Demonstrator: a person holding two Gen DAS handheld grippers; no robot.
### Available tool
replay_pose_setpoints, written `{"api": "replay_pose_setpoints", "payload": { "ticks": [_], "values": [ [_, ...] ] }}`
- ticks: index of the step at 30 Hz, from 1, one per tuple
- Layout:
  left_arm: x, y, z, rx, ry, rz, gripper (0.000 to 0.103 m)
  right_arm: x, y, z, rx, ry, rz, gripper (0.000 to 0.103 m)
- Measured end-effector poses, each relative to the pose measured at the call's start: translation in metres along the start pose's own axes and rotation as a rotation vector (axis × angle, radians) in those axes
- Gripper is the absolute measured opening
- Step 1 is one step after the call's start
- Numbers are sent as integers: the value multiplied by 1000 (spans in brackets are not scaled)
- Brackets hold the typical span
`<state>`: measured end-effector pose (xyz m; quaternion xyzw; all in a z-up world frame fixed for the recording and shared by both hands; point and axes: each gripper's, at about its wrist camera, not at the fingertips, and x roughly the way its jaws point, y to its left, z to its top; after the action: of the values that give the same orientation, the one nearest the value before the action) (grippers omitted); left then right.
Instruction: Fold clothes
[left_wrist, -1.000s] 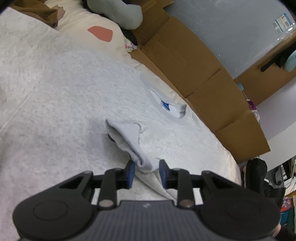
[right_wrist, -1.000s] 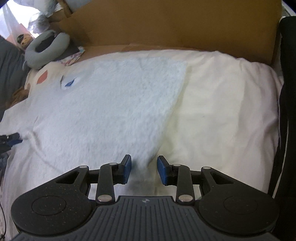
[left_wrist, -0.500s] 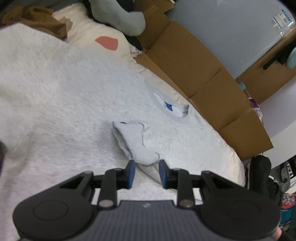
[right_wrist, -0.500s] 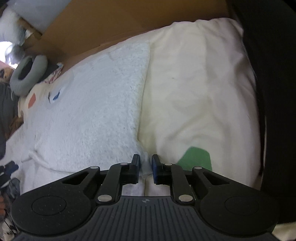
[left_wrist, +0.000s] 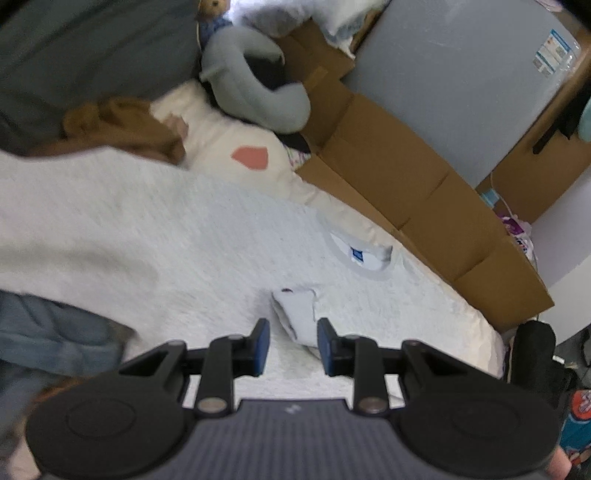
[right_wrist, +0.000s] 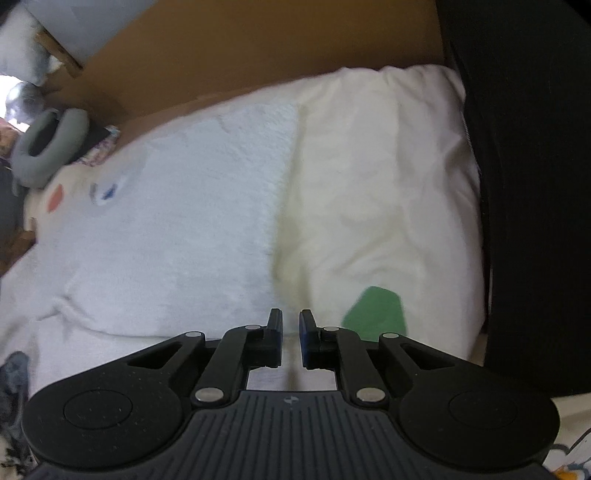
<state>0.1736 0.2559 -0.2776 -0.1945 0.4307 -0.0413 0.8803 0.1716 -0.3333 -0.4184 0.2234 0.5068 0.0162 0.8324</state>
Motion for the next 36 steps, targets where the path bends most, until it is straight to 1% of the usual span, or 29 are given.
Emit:
{"api": "replay_pose_setpoints", "payload": {
  "ticks": [3,6,8,10,13,16,18,19,20,25,28,30,31,33,36],
  "values": [
    [-26,-6,7,-7,-11,28,29,-13,11,3,-15,-26,16,10],
    [-48,-14,13,-13,-20,59,35,-27,22,6,-24,-53,41,10],
    [-56,-17,17,-6,-23,75,46,-36,28,8,-34,-67,57,10],
    [-63,-18,21,-1,-28,87,51,-44,35,9,-48,-73,64,11],
    [-67,-11,25,-14,-42,99,56,-52,46,11,-77,-85,64,11],
    [-70,4,30,-36,-55,118,57,-50,60,12,-110,-90,54,11],
    [-72,16,34,-51,-67,136,62,-46,71,13,-128,-91,52,11],
    [-73,25,36,-57,-77,141,68,-42,77,13,-137,-91,54,11],
    [-73,35,38,-64,-90,150,70,-39,82,14,-145,-92,56,11],
    [-67,89,46,-109,-128,207,71,-6,116,11,-218,-73,68,11],
    [-59,122,49,-116,-165,262,72,20,141,10,-254,-57,81,11],
    [-56,140,49,-112,-197,305,75,40,162,10,-287,-56,85,11],
    [-55,148,48,-109,-213,328,78,48,172,9,-311,-59,85,11],
    [-53,166,47,-127,-222,340,78,64,194,8,-360,-62,84,11],
    [-52,189,45,-147,-201,376,78,87,226,5,-399,-45,91,10]
  ]
}}
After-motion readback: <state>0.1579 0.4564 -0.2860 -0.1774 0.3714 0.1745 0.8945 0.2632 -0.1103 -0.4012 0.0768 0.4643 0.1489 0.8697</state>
